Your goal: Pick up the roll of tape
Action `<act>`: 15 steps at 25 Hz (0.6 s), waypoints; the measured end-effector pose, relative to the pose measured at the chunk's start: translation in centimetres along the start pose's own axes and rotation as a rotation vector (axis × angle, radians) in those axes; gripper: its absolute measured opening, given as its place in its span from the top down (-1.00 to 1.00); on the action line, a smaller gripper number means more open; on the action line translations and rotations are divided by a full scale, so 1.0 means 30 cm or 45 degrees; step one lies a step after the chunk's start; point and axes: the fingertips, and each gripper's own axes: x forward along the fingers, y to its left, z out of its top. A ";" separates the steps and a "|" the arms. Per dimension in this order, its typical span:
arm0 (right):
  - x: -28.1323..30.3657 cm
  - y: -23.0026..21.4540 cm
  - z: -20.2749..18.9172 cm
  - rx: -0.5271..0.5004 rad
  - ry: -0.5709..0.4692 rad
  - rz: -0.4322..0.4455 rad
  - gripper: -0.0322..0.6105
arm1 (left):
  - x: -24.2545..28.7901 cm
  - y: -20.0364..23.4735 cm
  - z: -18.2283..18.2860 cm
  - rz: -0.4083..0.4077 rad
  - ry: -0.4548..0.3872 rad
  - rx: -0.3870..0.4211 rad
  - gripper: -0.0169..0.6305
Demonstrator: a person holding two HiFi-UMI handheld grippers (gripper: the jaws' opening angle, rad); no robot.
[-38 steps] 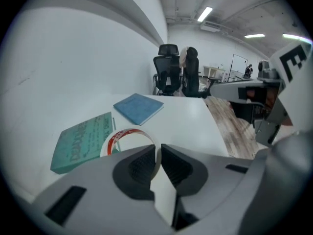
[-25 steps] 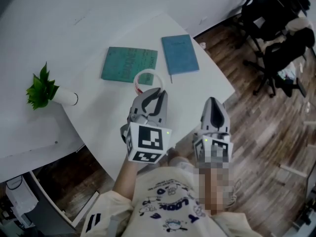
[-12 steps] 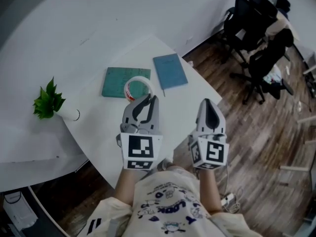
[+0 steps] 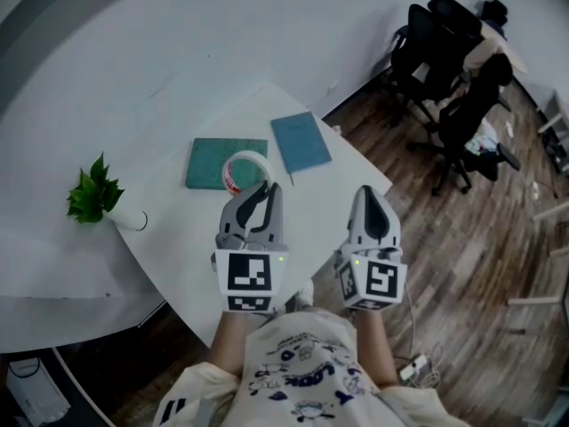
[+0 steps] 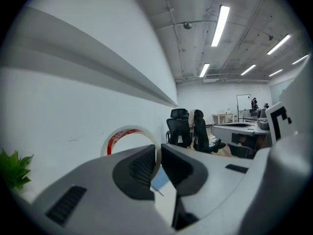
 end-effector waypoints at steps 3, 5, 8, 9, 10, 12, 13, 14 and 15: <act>-0.012 0.000 0.010 -0.001 -0.007 -0.004 0.90 | -0.013 -0.007 0.005 -0.004 -0.008 -0.007 0.83; -0.017 0.003 0.017 -0.003 -0.008 0.001 0.90 | -0.020 -0.009 0.009 -0.004 -0.015 -0.008 0.83; -0.023 0.005 0.019 0.007 0.002 -0.005 0.90 | -0.028 -0.011 0.015 -0.005 -0.024 -0.006 0.83; -0.024 0.009 0.022 0.005 0.004 -0.002 0.90 | -0.031 -0.010 0.016 -0.005 -0.026 -0.005 0.83; -0.025 0.013 0.027 0.002 0.003 0.003 0.90 | -0.033 -0.010 0.016 -0.004 -0.027 -0.005 0.83; -0.026 0.017 0.033 -0.001 -0.005 0.008 0.90 | -0.036 -0.009 0.014 -0.005 -0.026 -0.005 0.83; -0.027 0.016 0.030 -0.002 -0.009 0.007 0.90 | -0.036 -0.008 0.013 -0.006 -0.026 -0.006 0.83; -0.028 0.015 0.026 -0.004 -0.012 0.007 0.90 | -0.037 -0.007 0.012 -0.007 -0.025 -0.008 0.83; -0.028 0.016 0.025 -0.007 -0.014 0.008 0.90 | -0.037 -0.005 0.010 -0.007 -0.024 -0.010 0.83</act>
